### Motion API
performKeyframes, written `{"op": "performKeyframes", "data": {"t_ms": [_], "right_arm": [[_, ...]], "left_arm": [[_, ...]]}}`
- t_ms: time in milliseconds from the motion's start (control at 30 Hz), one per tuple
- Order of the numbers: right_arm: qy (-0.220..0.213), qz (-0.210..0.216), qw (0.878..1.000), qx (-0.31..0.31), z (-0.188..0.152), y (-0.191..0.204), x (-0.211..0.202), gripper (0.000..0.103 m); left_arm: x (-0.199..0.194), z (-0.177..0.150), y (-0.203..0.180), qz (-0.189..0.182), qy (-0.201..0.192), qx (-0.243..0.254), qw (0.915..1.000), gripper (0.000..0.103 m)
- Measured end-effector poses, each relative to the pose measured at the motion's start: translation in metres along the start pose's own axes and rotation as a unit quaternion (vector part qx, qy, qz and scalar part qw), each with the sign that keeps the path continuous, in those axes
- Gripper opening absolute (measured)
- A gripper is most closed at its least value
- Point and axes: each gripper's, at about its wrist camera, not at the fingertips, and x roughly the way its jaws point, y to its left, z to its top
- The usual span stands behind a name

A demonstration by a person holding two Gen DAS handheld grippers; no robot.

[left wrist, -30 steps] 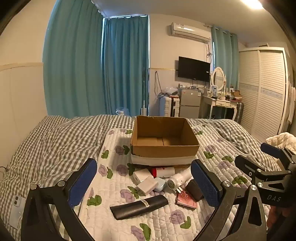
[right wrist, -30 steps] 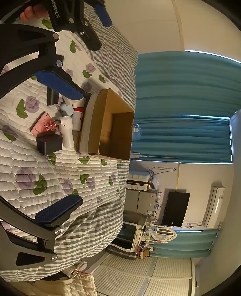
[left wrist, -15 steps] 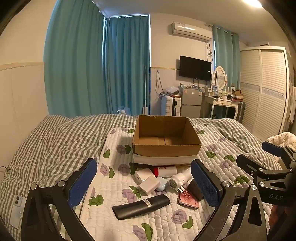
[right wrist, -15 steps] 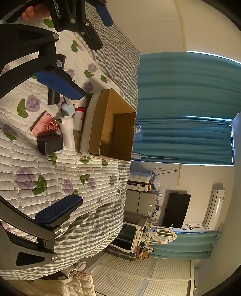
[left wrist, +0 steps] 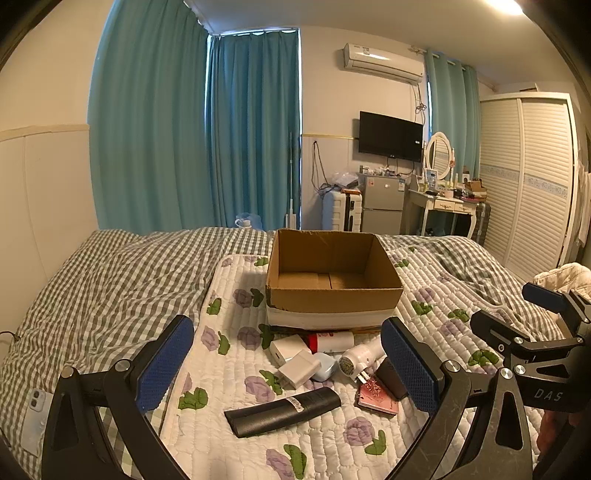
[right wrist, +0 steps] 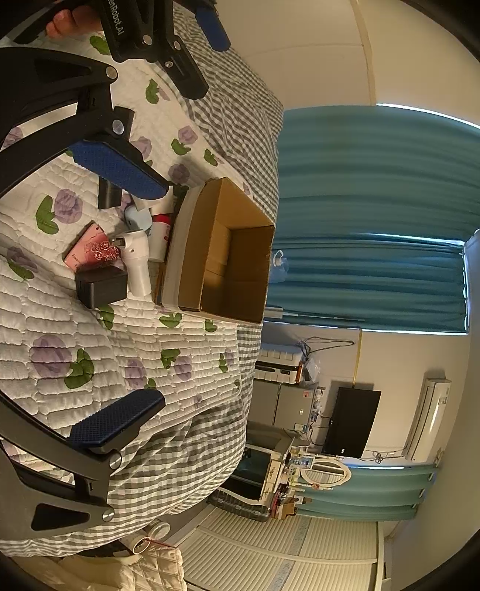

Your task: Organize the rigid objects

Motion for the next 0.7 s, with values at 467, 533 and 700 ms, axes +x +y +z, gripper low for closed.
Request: {"op": "performKeyframes", "data": {"t_ms": [467,533,700], "right_arm": [[0.004,0.002,1.0,-0.002,-0.0021,0.0024,0.0014,0.103],[0.004,0.002,1.0,-0.002,-0.0032,0.0029,0.0013,0.103],[0.004,0.004,1.0,-0.004,-0.0052,0.0037,0.0012,0.103]], "left_arm": [[0.0002,-0.0018,-0.0001,0.0,0.001,0.0,1.0,0.103],[0.0003,-0.0018,-0.0003,0.0,0.001,0.001,1.0,0.103],[0.0003,-0.0034,0.0003,0.001,0.002,0.001,1.0,0.103]]}}
